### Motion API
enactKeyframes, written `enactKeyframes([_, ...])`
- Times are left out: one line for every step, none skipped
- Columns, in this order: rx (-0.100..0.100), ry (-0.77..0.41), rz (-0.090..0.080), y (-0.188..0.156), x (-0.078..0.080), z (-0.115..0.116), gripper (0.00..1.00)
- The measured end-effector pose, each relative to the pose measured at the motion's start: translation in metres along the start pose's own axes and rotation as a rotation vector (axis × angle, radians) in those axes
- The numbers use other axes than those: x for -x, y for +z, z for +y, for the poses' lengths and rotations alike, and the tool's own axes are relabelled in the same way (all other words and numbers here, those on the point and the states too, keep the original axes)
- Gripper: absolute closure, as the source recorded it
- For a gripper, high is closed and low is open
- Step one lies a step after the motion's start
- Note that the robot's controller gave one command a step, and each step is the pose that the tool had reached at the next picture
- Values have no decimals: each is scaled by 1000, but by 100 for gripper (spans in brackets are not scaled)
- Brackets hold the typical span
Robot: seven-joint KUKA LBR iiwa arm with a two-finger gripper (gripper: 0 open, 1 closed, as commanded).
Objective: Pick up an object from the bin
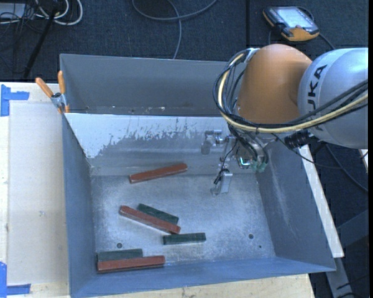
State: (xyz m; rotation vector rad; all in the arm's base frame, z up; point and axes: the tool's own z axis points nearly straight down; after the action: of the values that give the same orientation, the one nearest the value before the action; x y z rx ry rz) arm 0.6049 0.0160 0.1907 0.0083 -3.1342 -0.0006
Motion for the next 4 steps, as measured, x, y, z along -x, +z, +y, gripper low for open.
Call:
enactKeyframes([0,0,-7,-4,2,0,0])
enactKeyframes([-1,-37,-10,48,-40,45,0])
enactKeyframes([1,-40,-14,113,-7,62,0])
enactKeyframes([0,-57,-6,104,-53,61,0])
